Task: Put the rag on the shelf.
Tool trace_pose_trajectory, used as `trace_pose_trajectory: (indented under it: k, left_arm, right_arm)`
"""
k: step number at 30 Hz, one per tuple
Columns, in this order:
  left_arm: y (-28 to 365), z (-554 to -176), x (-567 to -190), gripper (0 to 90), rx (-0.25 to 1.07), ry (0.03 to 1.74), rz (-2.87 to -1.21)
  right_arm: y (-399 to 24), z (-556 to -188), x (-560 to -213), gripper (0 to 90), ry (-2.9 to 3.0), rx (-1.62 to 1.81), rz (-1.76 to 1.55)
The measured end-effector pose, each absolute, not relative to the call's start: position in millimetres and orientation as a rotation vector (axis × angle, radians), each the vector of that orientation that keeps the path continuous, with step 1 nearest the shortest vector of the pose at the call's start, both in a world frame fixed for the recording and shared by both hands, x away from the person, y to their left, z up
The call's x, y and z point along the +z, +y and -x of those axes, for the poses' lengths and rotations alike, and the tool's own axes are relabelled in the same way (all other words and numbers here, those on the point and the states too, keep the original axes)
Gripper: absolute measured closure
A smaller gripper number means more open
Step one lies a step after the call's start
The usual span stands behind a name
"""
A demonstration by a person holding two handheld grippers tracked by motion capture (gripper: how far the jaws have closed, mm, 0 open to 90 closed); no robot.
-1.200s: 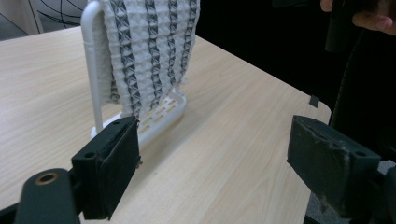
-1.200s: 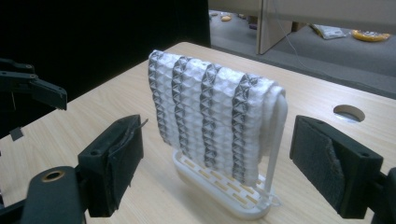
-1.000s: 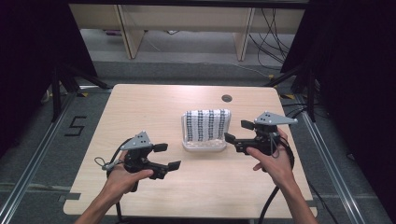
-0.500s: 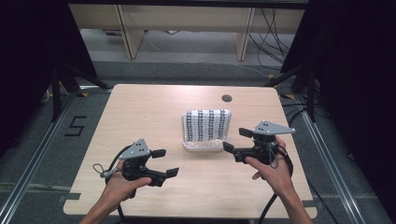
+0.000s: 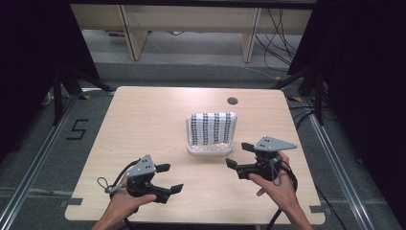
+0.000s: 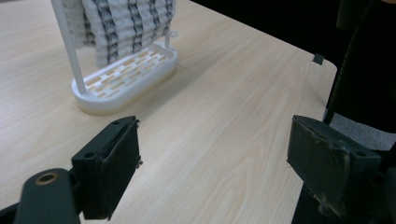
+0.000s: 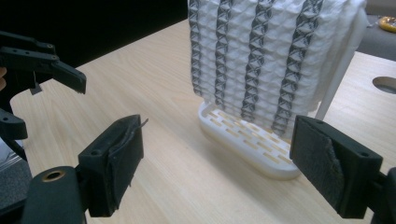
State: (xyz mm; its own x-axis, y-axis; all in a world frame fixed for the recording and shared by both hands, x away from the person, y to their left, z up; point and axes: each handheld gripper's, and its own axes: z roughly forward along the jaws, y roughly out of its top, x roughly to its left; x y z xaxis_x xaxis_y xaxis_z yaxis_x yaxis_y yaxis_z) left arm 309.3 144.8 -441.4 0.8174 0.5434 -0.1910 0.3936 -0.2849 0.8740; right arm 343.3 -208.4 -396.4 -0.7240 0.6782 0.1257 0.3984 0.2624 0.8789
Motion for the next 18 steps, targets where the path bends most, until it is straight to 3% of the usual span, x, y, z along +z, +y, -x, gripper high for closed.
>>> trace_pose_trajectory:
  k: [18]
  left_arm:
    - [161, -292, -464, 16.3, 0.163, 0.728, -1.918]
  right_arm:
    - [-206, -323, -429, 19.6, 2.319, 1.408, -1.038]
